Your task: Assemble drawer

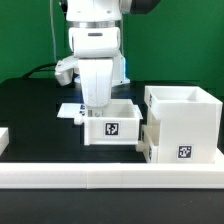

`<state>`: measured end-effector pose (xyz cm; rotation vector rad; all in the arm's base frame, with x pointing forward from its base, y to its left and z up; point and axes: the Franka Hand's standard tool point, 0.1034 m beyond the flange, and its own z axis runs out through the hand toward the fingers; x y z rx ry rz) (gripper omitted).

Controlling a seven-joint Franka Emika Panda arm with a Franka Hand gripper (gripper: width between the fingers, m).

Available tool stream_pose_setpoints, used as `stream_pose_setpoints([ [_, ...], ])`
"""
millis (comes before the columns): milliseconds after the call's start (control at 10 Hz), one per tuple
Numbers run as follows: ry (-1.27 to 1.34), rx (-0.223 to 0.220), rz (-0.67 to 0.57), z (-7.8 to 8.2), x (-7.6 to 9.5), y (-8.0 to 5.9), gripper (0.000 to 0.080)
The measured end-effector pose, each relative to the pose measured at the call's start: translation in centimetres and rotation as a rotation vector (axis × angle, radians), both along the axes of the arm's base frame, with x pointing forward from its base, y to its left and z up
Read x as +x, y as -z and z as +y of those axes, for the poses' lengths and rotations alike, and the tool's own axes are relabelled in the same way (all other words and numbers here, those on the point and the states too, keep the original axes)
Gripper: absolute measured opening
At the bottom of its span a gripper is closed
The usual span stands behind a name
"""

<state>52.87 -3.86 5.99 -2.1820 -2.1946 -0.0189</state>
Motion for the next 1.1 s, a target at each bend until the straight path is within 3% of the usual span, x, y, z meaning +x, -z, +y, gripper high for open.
stream_pose_setpoints([
  [1100, 0.019, 0.006, -0.071, 0.77, 0.27, 0.28, 0.0042],
])
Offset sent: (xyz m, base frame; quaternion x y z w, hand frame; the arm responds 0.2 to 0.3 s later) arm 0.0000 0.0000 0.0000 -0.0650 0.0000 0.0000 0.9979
